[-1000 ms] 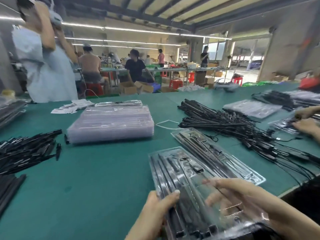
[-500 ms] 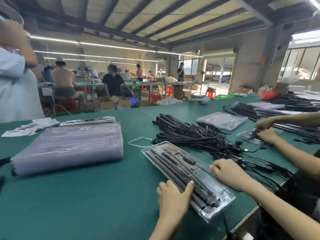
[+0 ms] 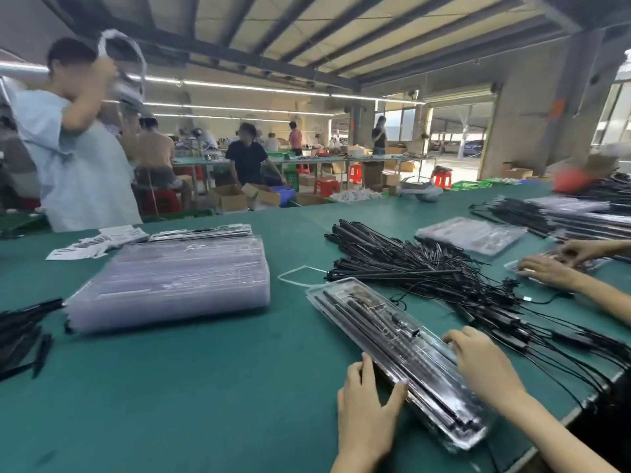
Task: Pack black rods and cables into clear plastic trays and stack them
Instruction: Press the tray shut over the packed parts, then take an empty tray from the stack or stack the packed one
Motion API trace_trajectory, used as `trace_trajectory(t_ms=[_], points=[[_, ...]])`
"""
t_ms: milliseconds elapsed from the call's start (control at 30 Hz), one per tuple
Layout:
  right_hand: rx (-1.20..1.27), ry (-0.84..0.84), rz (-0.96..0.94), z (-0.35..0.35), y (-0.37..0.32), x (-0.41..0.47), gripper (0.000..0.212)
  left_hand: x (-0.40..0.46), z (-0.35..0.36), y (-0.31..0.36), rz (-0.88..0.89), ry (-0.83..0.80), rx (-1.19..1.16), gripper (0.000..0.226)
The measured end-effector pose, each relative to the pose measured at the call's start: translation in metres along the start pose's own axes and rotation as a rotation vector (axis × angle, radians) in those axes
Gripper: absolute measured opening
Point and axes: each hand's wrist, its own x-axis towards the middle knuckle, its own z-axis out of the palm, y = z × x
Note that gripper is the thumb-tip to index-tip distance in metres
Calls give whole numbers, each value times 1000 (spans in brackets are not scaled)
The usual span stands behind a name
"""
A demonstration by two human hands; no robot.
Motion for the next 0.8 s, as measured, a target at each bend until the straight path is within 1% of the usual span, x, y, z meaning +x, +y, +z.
trace_trajectory(t_ms=[100, 167, 233, 267, 300, 333, 400, 433, 500, 533, 567, 633, 667, 733, 800], points=[[-46, -5, 7, 0, -3, 0, 28, 8, 0, 2, -34, -42, 54, 82], [-100, -26, 21, -2, -8, 0, 31, 14, -6, 3, -71, -97, 1, 79], [-198, -45, 30, -8, -14, -3, 34, 12, -15, -2, -31, -151, -71, 76], [-262, -21, 35, -12, -19, -5, 37, 8, -24, -8, 6, -160, -86, 74], [-315, 39, 32, -15, -22, -5, 40, 3, -35, -17, 46, -145, -66, 72], [-262, 139, 31, -16, -27, -2, 42, 1, -51, -28, 87, -98, -5, 69], [-33, 337, -11, -19, -50, 6, 38, 0, -93, -54, 138, 29, 218, 65], [55, 402, -59, -20, -70, 12, 34, 2, -118, -66, 143, 91, 326, 65], [132, 426, -216, -20, -125, 25, 33, 3, -167, -88, 120, 204, 450, 67], [161, 416, -327, -18, -157, 32, 33, 4, -190, -98, 99, 248, 492, 68], [176, 372, -448, -13, -190, 37, 33, 4, -212, -107, 77, 283, 540, 68], [155, 232, -678, 1, -260, 48, 32, 4, -247, -126, 27, 319, 670, 69], [123, 155, -746, 11, -293, 54, 33, 5, -262, -136, -1, 317, 741, 68], [86, 28, -790, 32, -352, 69, 36, 9, -284, -157, -62, 295, 840, 68], [89, -49, -783, 52, -398, 83, 37, 16, -297, -177, -126, 278, 882, 69]])
